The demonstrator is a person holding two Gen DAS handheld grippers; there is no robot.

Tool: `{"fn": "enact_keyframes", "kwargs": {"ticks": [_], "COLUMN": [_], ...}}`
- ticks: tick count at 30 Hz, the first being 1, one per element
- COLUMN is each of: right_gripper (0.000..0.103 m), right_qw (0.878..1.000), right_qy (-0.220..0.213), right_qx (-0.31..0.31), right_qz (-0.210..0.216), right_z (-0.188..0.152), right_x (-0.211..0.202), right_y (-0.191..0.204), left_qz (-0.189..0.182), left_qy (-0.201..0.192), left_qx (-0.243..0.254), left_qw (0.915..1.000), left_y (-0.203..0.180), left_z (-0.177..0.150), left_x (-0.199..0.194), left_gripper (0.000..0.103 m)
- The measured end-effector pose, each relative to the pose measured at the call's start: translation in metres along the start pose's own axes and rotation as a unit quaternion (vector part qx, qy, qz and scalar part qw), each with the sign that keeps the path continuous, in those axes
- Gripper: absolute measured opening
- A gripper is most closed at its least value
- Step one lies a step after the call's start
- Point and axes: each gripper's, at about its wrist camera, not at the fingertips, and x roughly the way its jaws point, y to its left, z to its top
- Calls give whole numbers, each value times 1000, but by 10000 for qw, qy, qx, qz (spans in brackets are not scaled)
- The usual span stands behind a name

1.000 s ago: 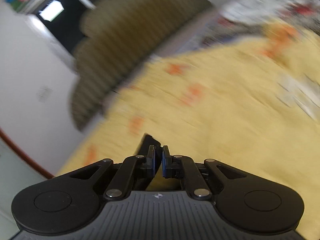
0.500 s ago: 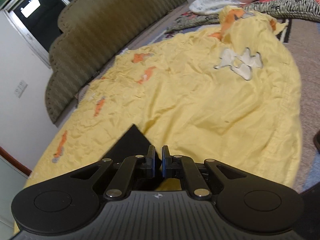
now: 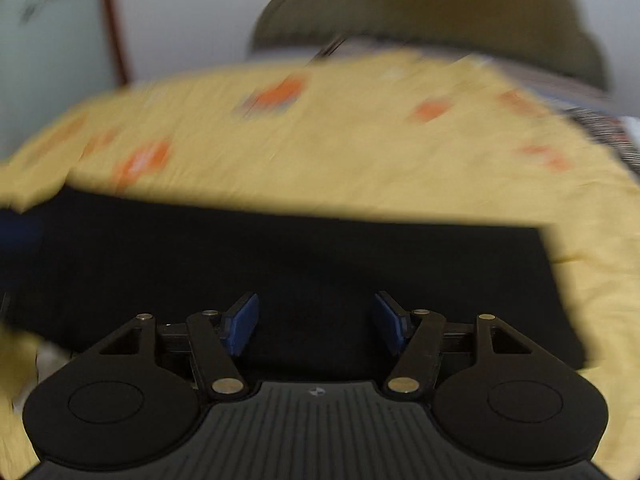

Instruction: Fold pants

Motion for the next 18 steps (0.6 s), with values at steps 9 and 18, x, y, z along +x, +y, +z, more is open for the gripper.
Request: {"fn": "enact_keyframes", "kwargs": {"ticks": [9, 18], "right_gripper": [83, 99], "right_qw": [9986, 9974], "right_qy": [-495, -541], "right_qx": [89, -337], "right_qz": [-145, 332], "right_z": [-4, 17], "right_x": [-33, -22], "right_y": [-3, 23], "left_qz": [-8, 927], "left_qy": [207, 145], "left_qx": [1075, 382], "left_qw": [9940, 9949], "left_y": [-46, 32], "left_z": [-20, -33], "left_x": [25, -11], "left_gripper": [72, 74]}}
